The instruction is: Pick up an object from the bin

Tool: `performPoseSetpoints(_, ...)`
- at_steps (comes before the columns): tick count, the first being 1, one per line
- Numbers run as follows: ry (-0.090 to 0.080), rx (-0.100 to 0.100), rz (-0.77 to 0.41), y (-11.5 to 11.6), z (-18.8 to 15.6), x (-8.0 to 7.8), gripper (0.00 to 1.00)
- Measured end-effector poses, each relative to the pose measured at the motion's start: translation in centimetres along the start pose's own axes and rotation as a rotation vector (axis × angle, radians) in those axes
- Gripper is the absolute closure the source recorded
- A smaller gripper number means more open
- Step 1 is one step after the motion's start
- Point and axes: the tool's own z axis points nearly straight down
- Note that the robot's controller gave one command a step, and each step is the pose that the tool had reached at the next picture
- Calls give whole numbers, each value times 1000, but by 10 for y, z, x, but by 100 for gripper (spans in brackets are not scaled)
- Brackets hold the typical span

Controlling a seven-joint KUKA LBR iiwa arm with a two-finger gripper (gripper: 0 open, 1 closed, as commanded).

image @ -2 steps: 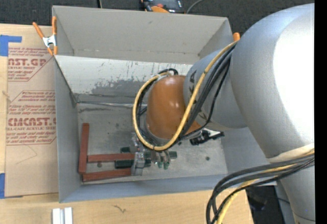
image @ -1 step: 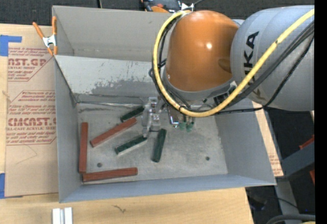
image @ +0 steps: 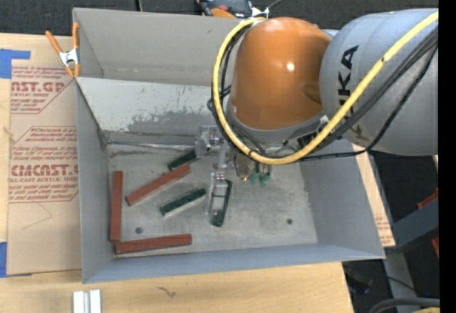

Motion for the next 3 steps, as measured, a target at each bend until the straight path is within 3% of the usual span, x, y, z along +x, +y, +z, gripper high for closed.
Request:
performPoseSetpoints(1, 9, 4, 9, -38, 97, -7, 0)
performPoseSetpoints(2, -3, 0, -209, -16, 194, -36, 0)
performPoseSetpoints(3, 0, 0, -209, -16, 193, -36, 100)
